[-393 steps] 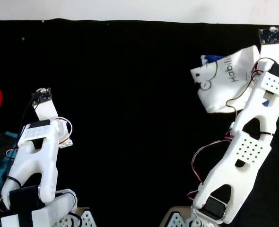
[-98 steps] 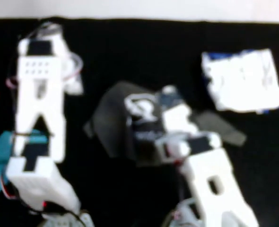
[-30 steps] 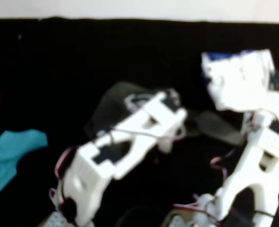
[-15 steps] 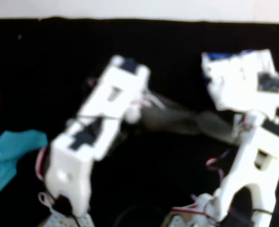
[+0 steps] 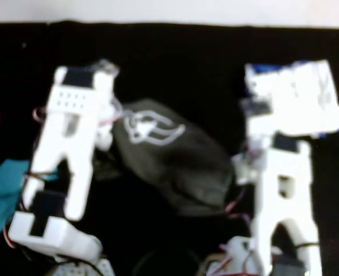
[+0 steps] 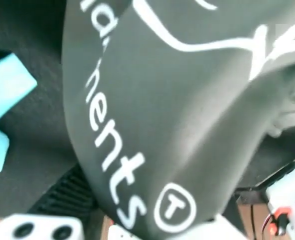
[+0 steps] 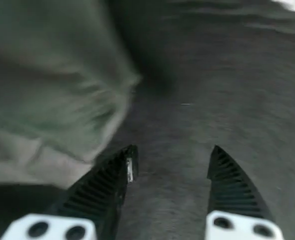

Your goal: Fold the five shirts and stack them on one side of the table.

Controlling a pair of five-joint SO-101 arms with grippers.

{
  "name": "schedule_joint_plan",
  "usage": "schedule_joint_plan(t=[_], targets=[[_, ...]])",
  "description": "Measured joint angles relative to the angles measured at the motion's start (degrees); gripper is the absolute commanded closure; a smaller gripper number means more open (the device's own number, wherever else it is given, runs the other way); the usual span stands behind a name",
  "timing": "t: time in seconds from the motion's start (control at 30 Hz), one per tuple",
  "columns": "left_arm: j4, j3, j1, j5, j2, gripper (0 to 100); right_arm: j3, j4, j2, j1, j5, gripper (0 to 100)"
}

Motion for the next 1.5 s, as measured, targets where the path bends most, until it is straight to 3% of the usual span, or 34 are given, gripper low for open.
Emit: schedule_joint_plan(t=[0.17, 0.4, 0.73, 0.87, 1.17, 1.5], targets=[[-3.87, 3.34, -5.01, -0.18, 0.00, 99, 3.60, 2.46, 0.00, -9.23, 0.79, 68.9], [-7.12, 4.84, -7.82, -0.18, 0.00, 99, 4.66, 9.49, 0.00, -14.68, 3.96, 68.9], [-7.21, 4.92, -8.97, -0.18, -0.09, 99, 10.20, -20.84, 7.38, -14.86, -1.49, 68.9], [-7.21, 4.92, -8.97, -0.18, -0.09, 99, 3.08, -23.82, 18.64, -13.63, -1.76, 68.9], [-7.21, 4.92, -9.41, -0.18, -0.09, 99, -21.36, -19.43, 31.91, -3.78, -2.11, 68.9], [-7.21, 4.92, -9.41, -0.18, -0.09, 99, -27.16, -5.27, 26.90, -2.46, -2.11, 68.9]])
